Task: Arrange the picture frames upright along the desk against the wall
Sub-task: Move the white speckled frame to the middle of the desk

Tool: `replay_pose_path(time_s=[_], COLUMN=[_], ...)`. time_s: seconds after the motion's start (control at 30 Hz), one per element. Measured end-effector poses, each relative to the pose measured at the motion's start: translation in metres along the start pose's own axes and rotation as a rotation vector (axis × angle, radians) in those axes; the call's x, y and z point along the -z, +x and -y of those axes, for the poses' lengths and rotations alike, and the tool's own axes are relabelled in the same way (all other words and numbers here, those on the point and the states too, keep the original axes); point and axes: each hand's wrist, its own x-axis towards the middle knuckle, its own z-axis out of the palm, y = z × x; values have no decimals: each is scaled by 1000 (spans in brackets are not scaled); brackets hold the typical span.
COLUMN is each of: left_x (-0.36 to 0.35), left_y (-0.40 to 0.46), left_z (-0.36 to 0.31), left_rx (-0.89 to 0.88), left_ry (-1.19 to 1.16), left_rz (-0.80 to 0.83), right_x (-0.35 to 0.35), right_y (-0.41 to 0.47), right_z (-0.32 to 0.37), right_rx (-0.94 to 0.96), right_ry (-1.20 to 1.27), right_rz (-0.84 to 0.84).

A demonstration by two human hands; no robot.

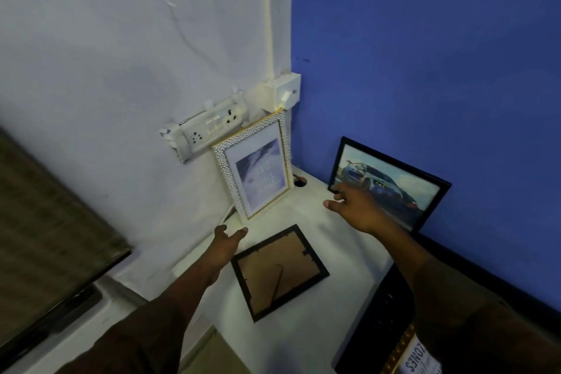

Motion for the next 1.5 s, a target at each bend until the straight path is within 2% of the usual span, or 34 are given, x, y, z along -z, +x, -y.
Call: replay_pose_path(time_s=[0.2, 0.4, 0.6, 0.83, 0.93, 0.97, 1.0, 1.03, 1.07, 1.1, 1.13, 1.17, 1.27, 1.4, 1.5], left_x=[38, 50, 51, 30, 32, 35, 37, 38, 39, 41, 43, 44, 45, 51, 48], left_y=[27, 73, 134, 167, 168, 165, 155, 153, 155, 151, 141, 147, 133, 97, 60], left_z=[-16, -37, -41, -39, -48, -50, -61, -58, -49, -43, -47, -35, -26, -43, -58], left_rx=[-77, -144, -103, -183, -306, -330, -311, -373, -520, -479, -420, -516, -493, -651, -684], left_ry=[21, 36, 120, 443, 643, 594, 557, 593, 616, 586, 604, 656, 570, 440, 380], left_rz=[-61, -32, 27, 165, 94, 17, 96, 124, 55, 82, 42, -61, -42, -64, -42], right_x=[-25, -40, -62, -70, -76, -77, -78, -78, -78, -75, -73, -70, -60, -51, -42], right_y=[37, 98, 179, 239, 257, 258, 259, 258, 255, 249, 243, 235, 199, 158, 123], right_z=[27, 46, 56, 72, 74, 73, 69, 65, 60, 56, 53, 48, 29, -1, -13], right_rx=[47, 58, 0, -13, 20, 33, 38, 41, 45, 47, 49, 61, 129, 125, 89], right_ry=[18, 13, 42, 11, 6, 4, 4, 5, 8, 14, 26, 39, 25, 93, 156], right_rz=[36, 38, -10, 11, 1, -35, -69, -93, -108, -113, -107, -103, -111, -111, -119])
